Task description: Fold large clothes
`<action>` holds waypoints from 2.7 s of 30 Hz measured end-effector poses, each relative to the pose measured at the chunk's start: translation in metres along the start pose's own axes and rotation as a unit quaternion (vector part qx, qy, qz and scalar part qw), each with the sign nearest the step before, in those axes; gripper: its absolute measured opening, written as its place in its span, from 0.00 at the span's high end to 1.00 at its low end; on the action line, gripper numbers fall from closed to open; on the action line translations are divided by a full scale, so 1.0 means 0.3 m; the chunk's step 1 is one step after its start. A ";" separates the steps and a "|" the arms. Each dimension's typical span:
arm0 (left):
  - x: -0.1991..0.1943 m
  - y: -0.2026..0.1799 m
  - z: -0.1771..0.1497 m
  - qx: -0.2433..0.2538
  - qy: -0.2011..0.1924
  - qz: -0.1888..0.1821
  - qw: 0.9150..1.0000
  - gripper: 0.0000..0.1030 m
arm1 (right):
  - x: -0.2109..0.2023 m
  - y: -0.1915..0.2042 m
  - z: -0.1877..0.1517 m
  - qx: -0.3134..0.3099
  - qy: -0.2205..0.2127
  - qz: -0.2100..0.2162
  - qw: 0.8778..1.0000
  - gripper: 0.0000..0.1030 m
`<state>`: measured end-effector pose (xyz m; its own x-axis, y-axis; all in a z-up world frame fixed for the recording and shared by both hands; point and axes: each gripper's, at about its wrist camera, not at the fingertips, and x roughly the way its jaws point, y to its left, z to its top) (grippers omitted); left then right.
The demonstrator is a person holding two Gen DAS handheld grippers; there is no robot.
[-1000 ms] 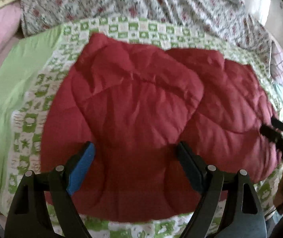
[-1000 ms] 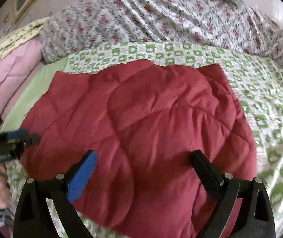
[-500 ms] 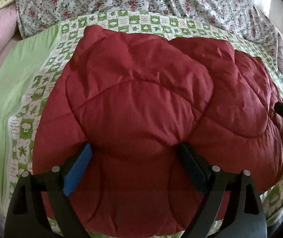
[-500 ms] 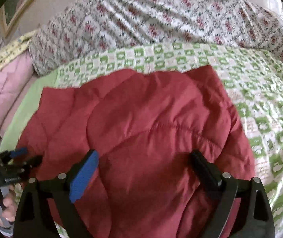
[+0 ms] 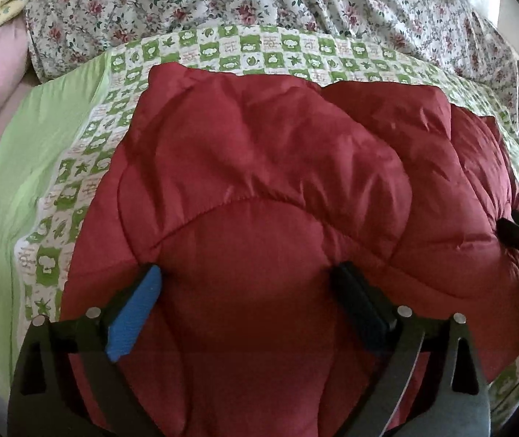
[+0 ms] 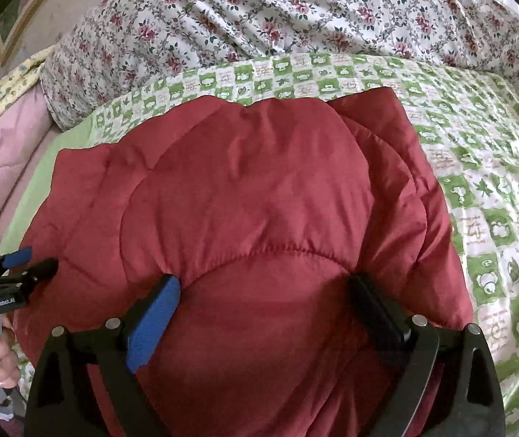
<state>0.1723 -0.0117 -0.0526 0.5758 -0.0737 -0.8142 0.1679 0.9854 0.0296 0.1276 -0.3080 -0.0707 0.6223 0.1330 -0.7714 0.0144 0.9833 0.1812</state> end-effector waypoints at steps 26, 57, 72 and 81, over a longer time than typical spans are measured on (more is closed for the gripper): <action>0.029 0.018 0.014 -0.010 0.010 -0.018 1.000 0.00 | 0.056 0.010 0.059 0.002 0.002 -0.018 1.000 0.13; -0.309 -0.011 -0.505 0.038 0.046 0.001 0.998 0.00 | -0.386 0.210 -0.528 -0.084 0.058 0.024 0.994 0.10; -0.518 -0.111 -0.348 0.110 -0.025 0.042 0.993 0.00 | -0.573 0.305 -0.358 -0.154 0.001 0.016 0.988 0.01; -0.441 -0.115 -0.317 0.120 -0.008 0.057 0.991 0.00 | -0.474 0.292 -0.325 -0.146 0.032 0.012 0.989 0.01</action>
<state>0.0142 -0.0212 -0.0010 0.6142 0.0307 -0.7886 0.2864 0.9225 0.2590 -0.0359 -0.2287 -0.0047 0.5682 0.1542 -0.8083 -0.2314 0.9726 0.0228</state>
